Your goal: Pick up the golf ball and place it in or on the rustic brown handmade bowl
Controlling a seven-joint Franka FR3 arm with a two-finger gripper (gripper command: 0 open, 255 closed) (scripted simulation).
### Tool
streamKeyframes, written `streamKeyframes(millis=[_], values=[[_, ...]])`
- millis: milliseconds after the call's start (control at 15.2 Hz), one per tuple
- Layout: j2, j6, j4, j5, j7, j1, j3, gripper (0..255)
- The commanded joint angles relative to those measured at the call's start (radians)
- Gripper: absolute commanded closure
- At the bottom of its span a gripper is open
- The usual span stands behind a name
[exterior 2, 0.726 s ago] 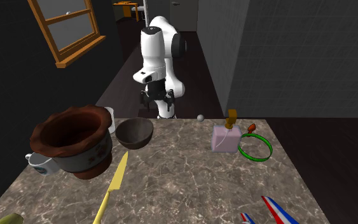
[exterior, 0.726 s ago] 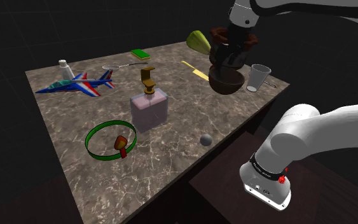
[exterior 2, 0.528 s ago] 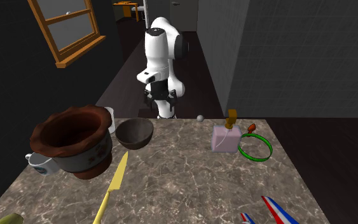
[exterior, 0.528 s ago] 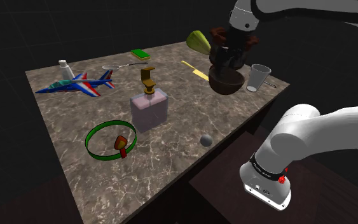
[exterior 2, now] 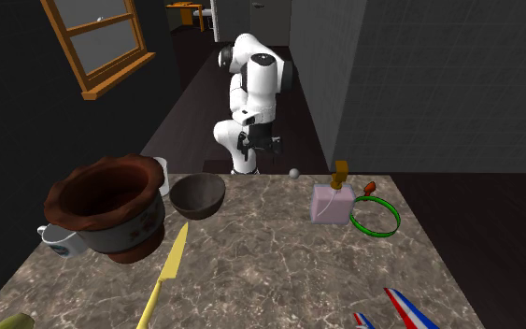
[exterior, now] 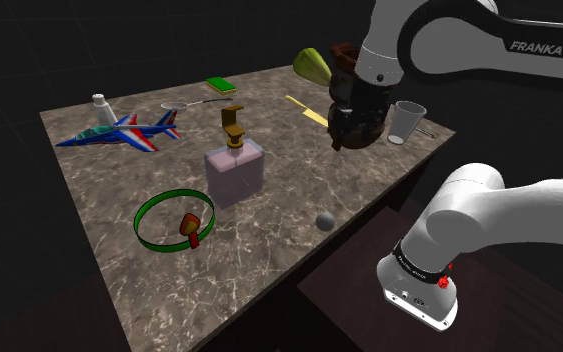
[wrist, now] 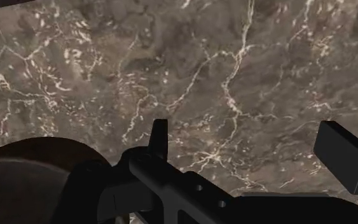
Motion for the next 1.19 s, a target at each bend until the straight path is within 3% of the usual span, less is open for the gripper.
streamKeyframes(millis=[0,396,792,1122], values=[[-0.023,0.004,-0.034,0.044,0.087,0.009,0.06,0],[-0.041,0.014,-0.078,0.197,0.348,0.05,0.257,0],[0.03,0.06,-0.058,0.343,0.596,0.062,0.461,0],[0.039,0.127,-0.117,0.373,0.593,0.071,0.493,0]])
